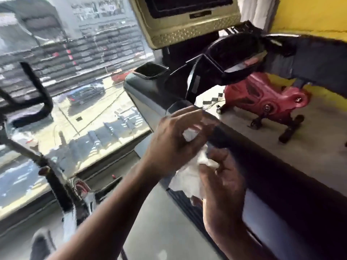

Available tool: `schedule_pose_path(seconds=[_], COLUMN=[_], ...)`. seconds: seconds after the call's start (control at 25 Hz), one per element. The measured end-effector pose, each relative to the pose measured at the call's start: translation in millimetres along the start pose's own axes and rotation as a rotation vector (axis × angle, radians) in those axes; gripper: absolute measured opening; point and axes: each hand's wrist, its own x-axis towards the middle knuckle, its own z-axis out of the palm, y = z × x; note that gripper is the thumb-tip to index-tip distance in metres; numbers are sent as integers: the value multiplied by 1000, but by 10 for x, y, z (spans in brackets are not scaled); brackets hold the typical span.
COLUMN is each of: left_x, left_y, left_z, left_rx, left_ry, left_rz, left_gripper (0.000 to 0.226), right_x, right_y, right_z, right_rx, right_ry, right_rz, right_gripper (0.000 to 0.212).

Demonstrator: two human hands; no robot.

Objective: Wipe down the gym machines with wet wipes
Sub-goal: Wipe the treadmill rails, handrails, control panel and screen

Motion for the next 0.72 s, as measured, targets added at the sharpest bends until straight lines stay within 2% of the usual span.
schedule_pose_path(seconds=[0.12,0.32,0.4,0.52,0.64,0.72], left_x=[339,715,712,544,302,190], left_y=[104,515,685,804,879,905], left_z=[203,852,1135,1406,1519,1579], left_rx=[-50,-290,-371,-472,-445,-295], left_ry=[-183,-574,-714,-865,-970,-987], left_rz=[168,577,674,767,923,1101], left_gripper=[14,21,26,31,52,73], right_x=[27,-49,-152,-310,-588,-788], right_y=[-130,-262,-275,-255,90,378], right_z=[-36,-382,-496,-513,-426,-403], right_rx=[61,-124,-212,-301,-515,-470], right_ry=[124,599,805,987,1255,1415], right_rz=[-196,-438,-529,-656,-696,-685], right_gripper=[5,15,13,11,16,10])
